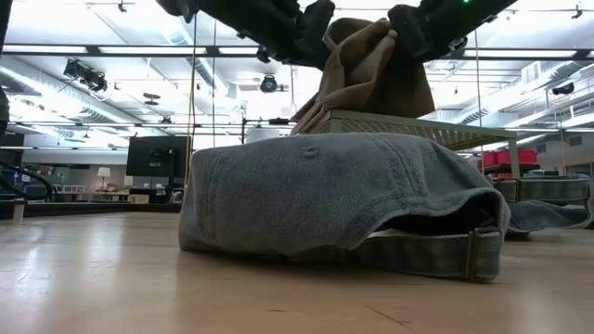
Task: Stack caps on shelf
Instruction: Adjust the brown caps
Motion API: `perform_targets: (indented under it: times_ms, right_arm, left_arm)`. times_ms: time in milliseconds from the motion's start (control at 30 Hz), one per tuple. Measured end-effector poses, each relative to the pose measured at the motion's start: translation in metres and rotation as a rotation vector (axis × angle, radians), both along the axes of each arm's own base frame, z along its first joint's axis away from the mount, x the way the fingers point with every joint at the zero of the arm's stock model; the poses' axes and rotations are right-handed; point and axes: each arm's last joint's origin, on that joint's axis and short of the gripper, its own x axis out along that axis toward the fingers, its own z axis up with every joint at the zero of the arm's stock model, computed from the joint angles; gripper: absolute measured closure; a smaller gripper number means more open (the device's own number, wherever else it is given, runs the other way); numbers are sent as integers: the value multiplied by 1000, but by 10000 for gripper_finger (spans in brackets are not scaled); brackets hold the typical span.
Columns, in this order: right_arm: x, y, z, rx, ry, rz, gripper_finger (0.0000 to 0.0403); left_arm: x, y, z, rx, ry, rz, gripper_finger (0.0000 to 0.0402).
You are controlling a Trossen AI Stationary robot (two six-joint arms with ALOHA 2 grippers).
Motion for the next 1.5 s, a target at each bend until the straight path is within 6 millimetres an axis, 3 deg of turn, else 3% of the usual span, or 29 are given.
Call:
perform_targets:
  times_ms: [267, 600, 833, 1100, 1500]
  right_arm:
    - [0, -7, -2, 17, 9, -30, 403]
    - [0, -7, -2, 42, -6, -19, 403]
    - [5, -5, 2, 82, -70, 20, 403]
    - [10, -4, 10, 72, -115, 69, 403]
    - [13, -13, 12, 89, -129, 65, 403]
  left_arm:
    - [-10, -14, 17, 4, -36, -34, 386]
    - [-15, -24, 10, -95, 5, -49, 381]
    - [-12, -10, 6, -219, 6, -148, 389]
    - [-9, 6, 7, -342, -35, -200, 362]
    - [-7, 12, 13, -341, -111, -219, 359]
